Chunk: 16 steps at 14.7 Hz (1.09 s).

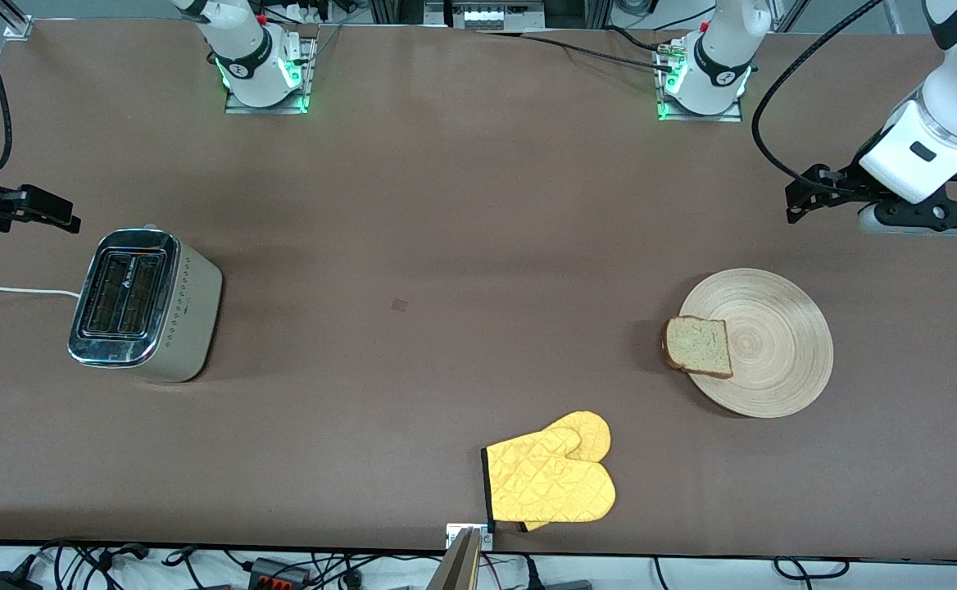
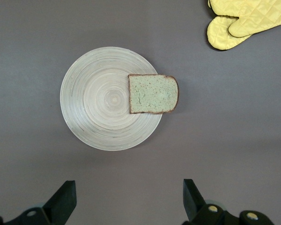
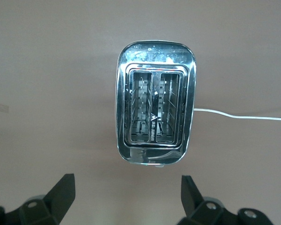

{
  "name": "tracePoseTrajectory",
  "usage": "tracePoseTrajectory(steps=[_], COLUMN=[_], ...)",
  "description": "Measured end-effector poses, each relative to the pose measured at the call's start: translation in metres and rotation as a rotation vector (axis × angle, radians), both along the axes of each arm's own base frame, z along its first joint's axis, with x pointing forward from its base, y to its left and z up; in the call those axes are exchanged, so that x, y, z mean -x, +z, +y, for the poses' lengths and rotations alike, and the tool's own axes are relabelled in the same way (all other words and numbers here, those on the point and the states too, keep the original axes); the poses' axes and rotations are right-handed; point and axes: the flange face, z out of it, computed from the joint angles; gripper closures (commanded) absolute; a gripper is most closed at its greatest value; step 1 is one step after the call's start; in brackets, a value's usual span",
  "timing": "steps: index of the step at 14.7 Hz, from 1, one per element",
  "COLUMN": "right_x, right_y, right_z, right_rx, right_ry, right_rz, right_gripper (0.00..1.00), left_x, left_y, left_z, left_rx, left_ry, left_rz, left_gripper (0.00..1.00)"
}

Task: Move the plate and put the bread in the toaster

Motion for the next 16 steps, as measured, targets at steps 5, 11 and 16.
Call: tracePoseTrajectory(steps=[5,11,16], right_x=[0.0000,0.0000,0.0000], right_y=[0.0000,0.0000,0.0000], right_z=[-0.0001,-0.0003,-0.0004], right_rx=[0.000,0.001,0.001], right_ry=[0.000,0.000,0.000], right_rz=[0.000,0.000,0.000], right_gripper=[0.00,0.00,0.00], left_x=[0.0006,0.0010,0.0000], left_y=[0.0019,0.0019,0.0002], left_z=[0.0001,0.0014,0.0021], left_rx=[-0.001,-0.001,-0.001], left_ry=[0.000,0.002,0.003], left_rz=[0.004,0.008,0.011], left_gripper=[0.00,0.00,0.00])
